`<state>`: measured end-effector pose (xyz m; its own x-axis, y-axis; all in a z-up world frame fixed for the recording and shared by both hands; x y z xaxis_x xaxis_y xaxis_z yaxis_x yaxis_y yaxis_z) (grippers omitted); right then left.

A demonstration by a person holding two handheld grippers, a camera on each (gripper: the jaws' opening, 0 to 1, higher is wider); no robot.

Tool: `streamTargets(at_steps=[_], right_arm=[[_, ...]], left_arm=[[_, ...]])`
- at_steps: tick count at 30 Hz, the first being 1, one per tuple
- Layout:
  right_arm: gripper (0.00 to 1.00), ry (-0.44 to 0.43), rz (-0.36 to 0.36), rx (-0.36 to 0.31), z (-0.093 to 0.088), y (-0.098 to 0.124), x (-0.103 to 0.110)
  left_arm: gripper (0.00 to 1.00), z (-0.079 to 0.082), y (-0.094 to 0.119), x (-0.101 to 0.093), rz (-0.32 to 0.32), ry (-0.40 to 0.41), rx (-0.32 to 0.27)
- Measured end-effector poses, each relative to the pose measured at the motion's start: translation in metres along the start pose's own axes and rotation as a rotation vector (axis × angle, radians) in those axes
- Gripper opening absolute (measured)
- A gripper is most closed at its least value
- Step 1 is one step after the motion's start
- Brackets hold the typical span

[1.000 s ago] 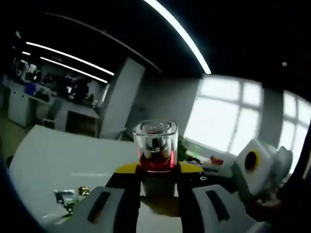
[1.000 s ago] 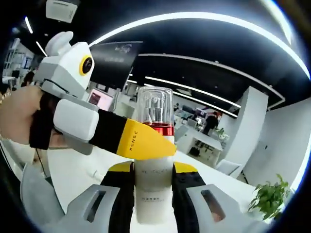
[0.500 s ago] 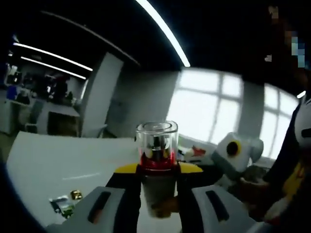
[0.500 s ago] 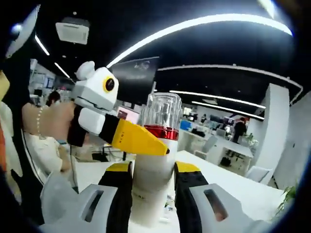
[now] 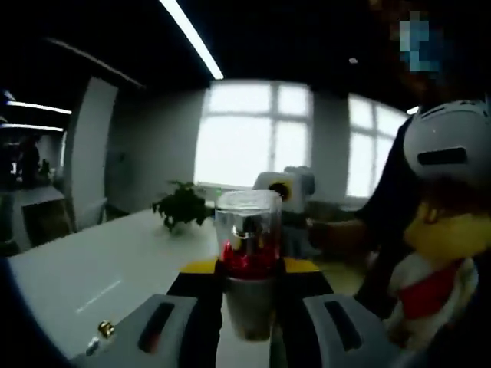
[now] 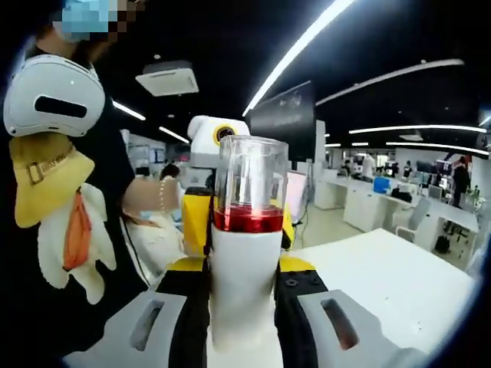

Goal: Arrange the skincare products in the storage area until every visible bottle or jar stands upright without overlapping.

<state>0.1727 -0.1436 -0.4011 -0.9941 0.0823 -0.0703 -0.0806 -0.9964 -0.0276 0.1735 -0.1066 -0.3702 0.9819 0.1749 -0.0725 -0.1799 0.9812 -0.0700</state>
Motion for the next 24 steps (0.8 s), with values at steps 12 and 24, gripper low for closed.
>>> streamTargets(at_steps=[12,24], right_arm=[[0.31,0.030,-0.055,0.085,-0.027,-0.009,-0.005],[0.30,-0.033,0.000,-0.001,-0.040,-0.002,-0.001]], left_arm=[[0.23,-0.019,0.000,0.009,0.023,-0.096,0.154],[0.23,-0.031,0.005,0.009,-0.034,-0.051,0.144]])
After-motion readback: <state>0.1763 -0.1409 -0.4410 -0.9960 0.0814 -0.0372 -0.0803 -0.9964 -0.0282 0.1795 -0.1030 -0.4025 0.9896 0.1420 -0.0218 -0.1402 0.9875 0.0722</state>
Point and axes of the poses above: the point that each gripper's makers call its tool centre point, and the gripper's own axes: y roughly backward along the fingers, x roughly to its left, z roughly out of its top, the point moved 4 cm from there along y, roughly backward along the fingers, and after that the axes turned 10 degrees about -x, right-handed, at the moved point
